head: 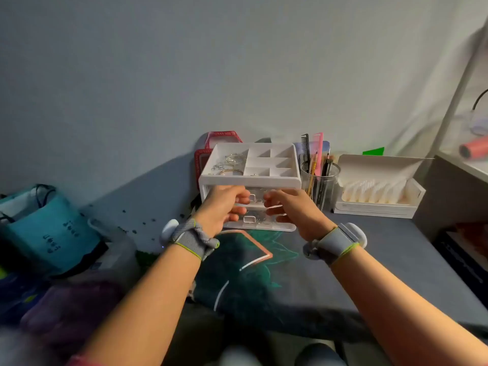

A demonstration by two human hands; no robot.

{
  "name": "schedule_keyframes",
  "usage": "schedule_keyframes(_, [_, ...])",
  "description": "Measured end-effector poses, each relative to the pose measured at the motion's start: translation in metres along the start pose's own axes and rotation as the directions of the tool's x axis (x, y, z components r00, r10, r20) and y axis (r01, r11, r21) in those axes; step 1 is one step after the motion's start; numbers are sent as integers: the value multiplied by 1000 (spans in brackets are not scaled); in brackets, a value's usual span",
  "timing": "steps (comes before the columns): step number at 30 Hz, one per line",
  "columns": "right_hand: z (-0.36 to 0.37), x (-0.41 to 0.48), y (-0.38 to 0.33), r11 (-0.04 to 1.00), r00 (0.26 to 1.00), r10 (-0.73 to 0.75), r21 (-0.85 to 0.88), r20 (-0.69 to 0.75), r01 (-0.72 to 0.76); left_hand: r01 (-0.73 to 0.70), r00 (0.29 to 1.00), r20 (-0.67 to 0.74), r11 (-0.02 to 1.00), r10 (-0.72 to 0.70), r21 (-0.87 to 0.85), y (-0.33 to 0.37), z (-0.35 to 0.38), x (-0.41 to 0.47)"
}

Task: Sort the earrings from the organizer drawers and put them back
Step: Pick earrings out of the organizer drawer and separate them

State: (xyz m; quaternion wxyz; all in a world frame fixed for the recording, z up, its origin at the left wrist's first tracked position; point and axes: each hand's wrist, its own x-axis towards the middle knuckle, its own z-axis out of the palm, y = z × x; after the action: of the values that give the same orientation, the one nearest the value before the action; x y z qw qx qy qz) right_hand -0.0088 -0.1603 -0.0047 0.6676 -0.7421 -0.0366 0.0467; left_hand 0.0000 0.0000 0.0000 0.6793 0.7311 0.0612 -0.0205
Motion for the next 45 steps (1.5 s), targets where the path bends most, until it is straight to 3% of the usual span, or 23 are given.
schedule_keyframes(19, [33,18,16,999,998,21,-38,-62,-23,15,1000,1,999,-15,37,-19,-6,19])
schedule_keyframes(45, [53,-47,19,999,993,30,-16,-113,-32,21,1000,17,996,-23,92,-25,-23,-49])
